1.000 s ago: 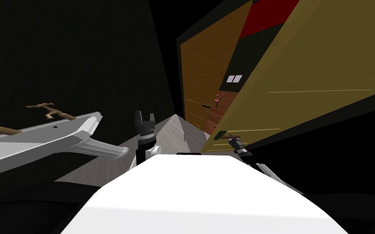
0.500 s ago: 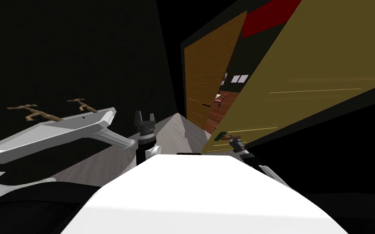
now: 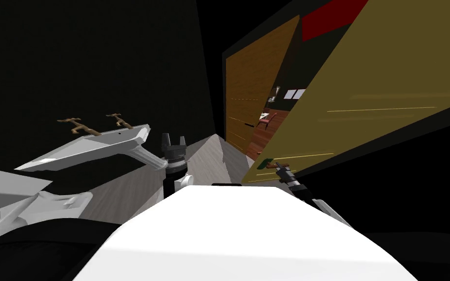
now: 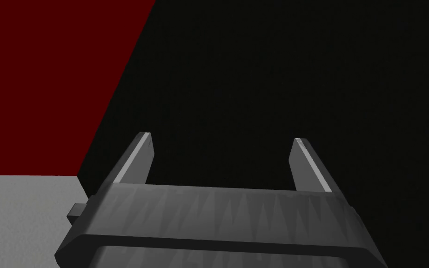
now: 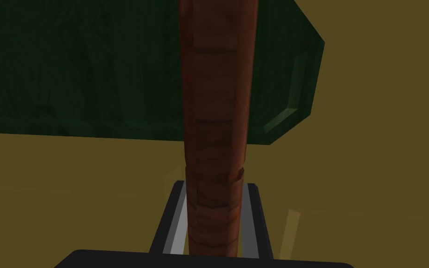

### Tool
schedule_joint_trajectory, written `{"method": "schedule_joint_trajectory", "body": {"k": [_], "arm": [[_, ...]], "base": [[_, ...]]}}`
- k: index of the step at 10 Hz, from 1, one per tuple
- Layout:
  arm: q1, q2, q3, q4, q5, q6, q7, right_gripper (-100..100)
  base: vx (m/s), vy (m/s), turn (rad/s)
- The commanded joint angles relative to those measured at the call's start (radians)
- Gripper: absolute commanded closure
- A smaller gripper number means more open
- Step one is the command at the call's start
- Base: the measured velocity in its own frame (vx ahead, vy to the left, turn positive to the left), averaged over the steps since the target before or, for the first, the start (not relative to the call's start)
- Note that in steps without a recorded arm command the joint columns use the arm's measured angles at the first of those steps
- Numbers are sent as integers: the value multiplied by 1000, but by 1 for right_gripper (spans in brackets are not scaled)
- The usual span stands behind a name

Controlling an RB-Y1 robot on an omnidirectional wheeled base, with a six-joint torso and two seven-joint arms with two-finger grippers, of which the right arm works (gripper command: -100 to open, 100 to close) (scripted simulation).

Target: Pull the door open

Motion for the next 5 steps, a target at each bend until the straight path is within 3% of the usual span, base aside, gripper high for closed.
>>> {"method": "schedule_joint_trajectory", "body": {"k": [1,5], "arm": [[3,-4,3,11,5,-24,-6,100],[-1,-20,4,43,13,-71,-20,100]], "base": [[-203,-96,143],[-204,-80,128]]}}
